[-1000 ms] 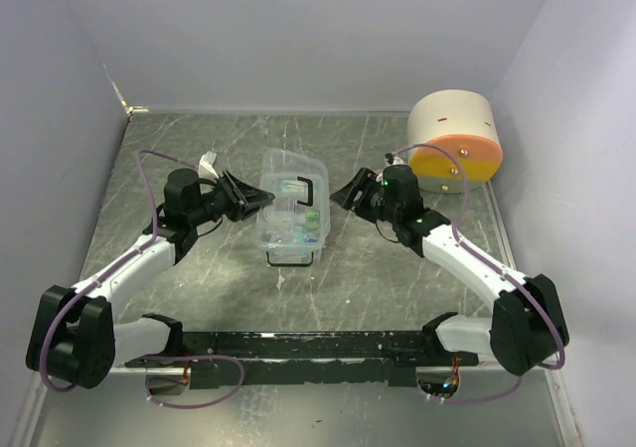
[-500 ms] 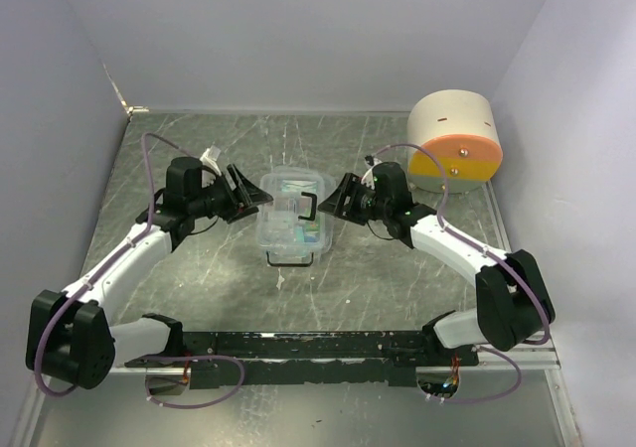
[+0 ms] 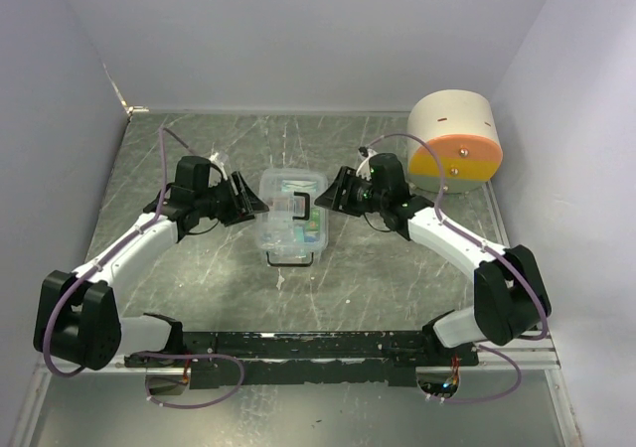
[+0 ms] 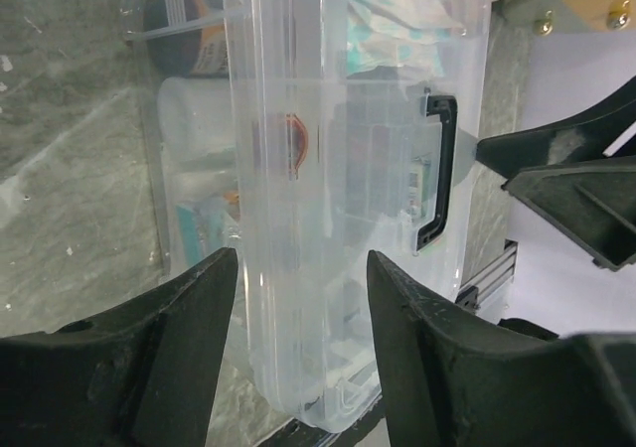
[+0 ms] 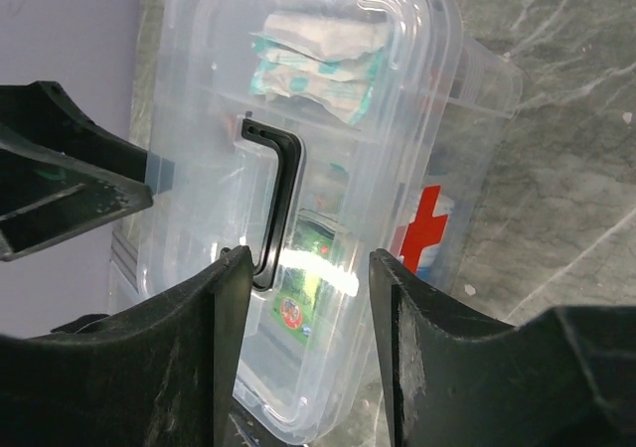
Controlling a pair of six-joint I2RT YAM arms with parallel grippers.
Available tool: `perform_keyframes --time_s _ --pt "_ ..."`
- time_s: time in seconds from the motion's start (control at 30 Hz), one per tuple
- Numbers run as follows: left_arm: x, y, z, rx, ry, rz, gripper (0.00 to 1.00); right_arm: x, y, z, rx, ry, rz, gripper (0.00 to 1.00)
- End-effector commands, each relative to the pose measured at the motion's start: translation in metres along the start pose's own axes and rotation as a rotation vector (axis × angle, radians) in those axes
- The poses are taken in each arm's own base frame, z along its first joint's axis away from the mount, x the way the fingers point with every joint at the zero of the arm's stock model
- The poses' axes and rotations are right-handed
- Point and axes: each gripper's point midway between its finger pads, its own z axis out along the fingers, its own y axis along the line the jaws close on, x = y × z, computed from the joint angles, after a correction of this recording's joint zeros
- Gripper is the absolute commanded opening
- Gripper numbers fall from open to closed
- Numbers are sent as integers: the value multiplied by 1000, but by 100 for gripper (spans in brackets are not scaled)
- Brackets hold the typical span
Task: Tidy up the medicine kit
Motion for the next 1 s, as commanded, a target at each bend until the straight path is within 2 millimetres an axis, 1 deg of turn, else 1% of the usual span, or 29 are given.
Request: perform_keyframes --time_s 0.0,0.07,0.17,0.27,0.33,0.4,0.6,0.7,0.8,0.87,0.93,0.97 --pt "-3 10 -1 -52 -19 35 60 -4 18 1 -32 11 -79 50" --pt "-4 17 -3 -87 -35 41 55 -2 20 2 -32 20 -82 49" --pt "-3 25 -3 -123 -41 50 48 -2 16 4 -8 12 -78 49" --pt "1 31 1 -133 -23 49 46 -6 6 2 56 -17 -70 50" --pt "3 33 3 -133 -12 46 47 -7 -6 1 125 -25 -65 53" --pt "5 32 5 -122 0 46 48 -6 -13 1 157 -20 -65 56" --pt "4 30 9 -113 15 54 53 8 -20 9 161 36 -53 58" --pt "2 26 12 -93 19 53 54 17 -29 15 174 67 -31 54" --pt "3 23 16 -71 31 49 52 27 -36 18 176 78 13 45" --pt "4 25 18 -73 36 46 48 34 -42 20 186 84 53 37" --pt "6 28 20 -82 43 43 46 38 -43 21 184 85 76 35" --pt "6 28 20 -84 47 44 47 35 -40 20 175 79 68 36"
